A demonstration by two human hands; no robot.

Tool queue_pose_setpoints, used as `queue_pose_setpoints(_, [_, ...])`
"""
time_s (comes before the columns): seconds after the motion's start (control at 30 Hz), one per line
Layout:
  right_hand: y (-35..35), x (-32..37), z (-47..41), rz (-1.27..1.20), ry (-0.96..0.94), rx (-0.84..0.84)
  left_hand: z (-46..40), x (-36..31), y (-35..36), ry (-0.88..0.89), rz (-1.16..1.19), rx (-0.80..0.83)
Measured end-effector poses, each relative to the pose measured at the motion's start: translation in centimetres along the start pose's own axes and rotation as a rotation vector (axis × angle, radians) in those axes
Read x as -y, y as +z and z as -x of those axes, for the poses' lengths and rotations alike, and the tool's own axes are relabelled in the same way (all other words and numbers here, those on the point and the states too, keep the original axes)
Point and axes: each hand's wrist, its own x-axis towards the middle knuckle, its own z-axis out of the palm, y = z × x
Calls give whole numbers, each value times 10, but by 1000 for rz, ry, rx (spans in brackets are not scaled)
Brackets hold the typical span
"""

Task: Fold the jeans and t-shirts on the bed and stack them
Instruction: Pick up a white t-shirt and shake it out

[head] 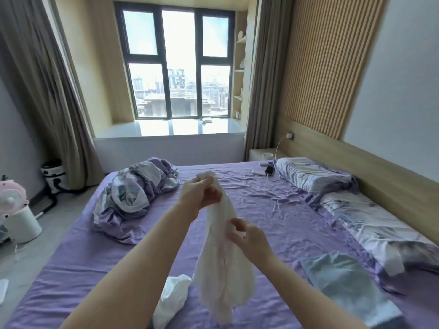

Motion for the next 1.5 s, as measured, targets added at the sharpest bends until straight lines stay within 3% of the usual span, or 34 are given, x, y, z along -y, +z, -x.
queue_pose_setpoints(0.07, [-10, 2, -12, -2, 11, -71, 0, -5, 7, 23, -62, 15])
queue_pose_setpoints(0.2, [-23, 4, -32, -31, 61, 88, -3, -21, 17, 88, -250, 61])
queue_pose_setpoints(0.3, [-27, 11, -40, -86, -41, 57, -11, -29, 16, 118, -292, 9])
queue_pose_setpoints(0.5, [-44, 42, -64, -537, 39, 55, -14, -16, -15, 71, -442, -82])
queue_pose_setpoints(0.6, [-51, 58, -77, -675, 54, 50, 0, 6, -31, 10, -485, -6])
queue_pose_setpoints(0.77, [-52, 73, -91, -892, 141, 11, 28, 65, -34, -121, -500, 319])
queue_pose_setpoints(0.83, [-52, 72, -91, -941, 161, 6, 31, 82, -33, -105, -549, 230])
queue_pose_setpoints(0.93, [-49, 56, -82, -866, 129, 38, 26, 81, -30, 13, -603, -11])
queue_pose_setpoints(1.0, [-45, 38, -69, -729, 86, 124, 22, 68, -23, 67, -549, -40])
queue_pose_setpoints(1.2, [-15, -12, -7, -428, -60, 422, 6, 29, 3, -62, -175, -226])
queue_pose_setpoints(1.33, [0, -22, -2, -83, -21, 140, -4, 6, 11, -162, 7, -137])
queue_pose_setpoints(1.5, [-17, 16, -29, -570, 130, 48, 7, 7, 1, -96, -450, -7])
